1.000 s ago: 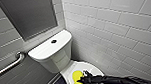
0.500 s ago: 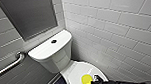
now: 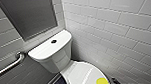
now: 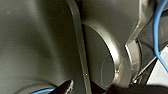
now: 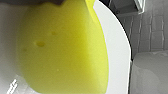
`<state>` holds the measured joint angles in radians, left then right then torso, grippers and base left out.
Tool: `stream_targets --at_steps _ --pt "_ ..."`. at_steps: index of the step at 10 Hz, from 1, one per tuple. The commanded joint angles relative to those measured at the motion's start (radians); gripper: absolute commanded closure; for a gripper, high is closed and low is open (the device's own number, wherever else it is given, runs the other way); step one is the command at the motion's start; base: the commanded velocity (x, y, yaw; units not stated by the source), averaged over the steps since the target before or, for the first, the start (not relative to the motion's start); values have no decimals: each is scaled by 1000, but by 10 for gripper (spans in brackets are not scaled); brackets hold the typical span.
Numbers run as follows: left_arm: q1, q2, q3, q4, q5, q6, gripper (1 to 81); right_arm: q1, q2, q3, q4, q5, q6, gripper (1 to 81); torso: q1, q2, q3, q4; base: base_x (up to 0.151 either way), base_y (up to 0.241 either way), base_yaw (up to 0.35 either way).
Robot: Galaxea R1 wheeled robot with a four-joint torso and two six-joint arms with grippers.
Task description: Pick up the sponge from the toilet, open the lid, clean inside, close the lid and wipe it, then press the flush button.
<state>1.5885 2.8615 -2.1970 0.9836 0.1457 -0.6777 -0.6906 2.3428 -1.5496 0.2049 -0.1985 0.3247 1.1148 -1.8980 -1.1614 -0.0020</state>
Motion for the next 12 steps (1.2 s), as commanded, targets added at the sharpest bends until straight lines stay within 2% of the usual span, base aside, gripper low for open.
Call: stream_targets --at_steps 1,4,7,8,9,10,11,12 --pt "-32 -23 16 -8 29 -13 10 -60 -161 62 -13 -30 19 811 0 0 0 0 0 0 0" --pt "-41 -78 46 -23 10 -17 10 -252 -211 -38 -18 -27 19 811 0 0 0 0 0 0 0" --pt "-37 -158 51 -40 -181 -19 10 -447 -207 -134 -7 25 8 811 0 0 0 0 0 0 0" --pt "-37 -163 51 -40 -187 -19 10 -523 -207 -135 -9 77 5 811 0 0 0 0 0 0 0" --pt "-37 -163 51 -40 -187 -17 10 -592 -205 -131 -21 183 1 811 0 0 0 0 0 0 0" --pt "-35 -163 49 -39 -187 -17 10 -646 -193 -133 -44 222 -25 811 0 0 1 0 0 0 0" --pt "-37 -165 48 -39 -187 -17 10 -688 -172 -136 -73 223 -48 811 -64 100 1 0 0 0 0" --pt "-37 -163 46 -39 -186 -17 10 -738 -134 -159 -104 234 -56 811 -69 106 1 0 0 0 0"
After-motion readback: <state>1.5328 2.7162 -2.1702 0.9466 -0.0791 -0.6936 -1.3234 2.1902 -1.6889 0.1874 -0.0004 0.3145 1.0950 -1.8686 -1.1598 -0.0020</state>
